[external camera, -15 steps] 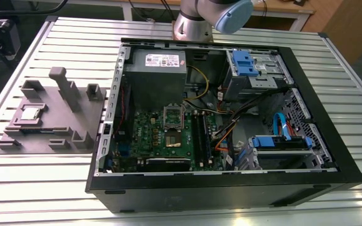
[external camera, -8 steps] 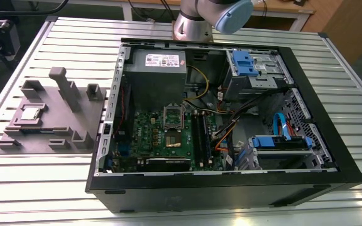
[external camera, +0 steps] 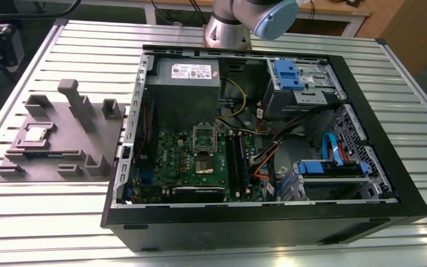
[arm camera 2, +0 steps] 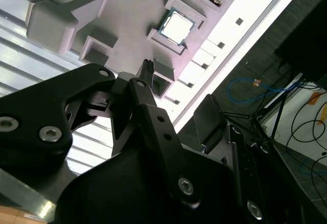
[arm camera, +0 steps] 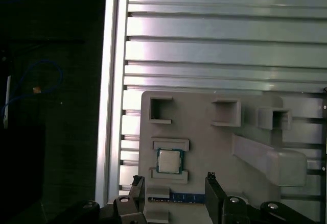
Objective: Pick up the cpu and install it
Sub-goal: 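Pick up the cpu and move it towards the insertion slot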
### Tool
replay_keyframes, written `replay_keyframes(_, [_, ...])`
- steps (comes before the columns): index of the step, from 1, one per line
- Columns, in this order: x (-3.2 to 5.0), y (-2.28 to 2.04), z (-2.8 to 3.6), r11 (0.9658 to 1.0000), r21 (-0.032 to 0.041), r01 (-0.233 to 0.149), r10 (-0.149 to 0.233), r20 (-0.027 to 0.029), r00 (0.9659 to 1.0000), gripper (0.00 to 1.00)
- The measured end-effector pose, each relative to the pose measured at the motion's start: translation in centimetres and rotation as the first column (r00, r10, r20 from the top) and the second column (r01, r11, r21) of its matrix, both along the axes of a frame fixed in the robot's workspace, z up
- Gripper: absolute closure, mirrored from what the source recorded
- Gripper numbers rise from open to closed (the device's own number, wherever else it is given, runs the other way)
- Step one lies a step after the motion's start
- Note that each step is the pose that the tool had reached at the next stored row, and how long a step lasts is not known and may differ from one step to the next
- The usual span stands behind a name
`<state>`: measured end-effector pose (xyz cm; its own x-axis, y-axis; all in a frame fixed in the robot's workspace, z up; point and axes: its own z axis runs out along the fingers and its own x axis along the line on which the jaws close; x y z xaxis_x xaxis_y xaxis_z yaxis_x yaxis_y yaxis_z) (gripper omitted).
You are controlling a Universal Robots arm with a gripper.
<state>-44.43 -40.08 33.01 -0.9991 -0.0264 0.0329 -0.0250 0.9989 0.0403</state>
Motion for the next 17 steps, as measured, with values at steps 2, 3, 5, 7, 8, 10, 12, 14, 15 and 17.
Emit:
replay_keyframes(2, [0.0,0.0,-0.02,1.0,-0.0021,0.0,0.0,0.0009,1.0,0.41])
replay_keyframes(3, [0.0,0.0,-0.03,1.0,-0.003,0.0,0.0,0.0014,1.0,0.41])
replay_keyframes(5, [-0.01,0.0,-0.06,1.0,-0.0065,0.0,0.0,0.0036,1.0,0.41])
replay_keyframes(7, [-0.05,0.0,-0.11,0.9999,-0.0105,0.0,0.0,0.0101,0.9999,0.41])
replay_keyframes(8, [-0.06,0.0,-0.13,0.9999,-0.0124,0.0,0.0,0.0147,0.9999,0.41])
replay_keyframes(10, [-0.05,0.0,-0.13,0.9999,-0.0136,0.0,0.0,0.0188,0.9998,0.41])
replay_keyframes(12, [-0.05,0.0,-0.14,0.9999,-0.0136,0.0,0.0,0.0191,0.9998,0.41])
replay_keyframes(14, [-0.06,0.0,-0.13,0.9999,-0.0136,0.0,0.0,0.0191,0.9998,0.41])
replay_keyframes(15, [-0.06,0.0,-0.14,0.9999,-0.0136,0.0,0.0,0.0192,0.9998,0.41])
replay_keyframes(17, [-0.06,0.0,-0.14,0.9999,-0.0136,0.0,0.0,0.0193,0.9998,0.41])
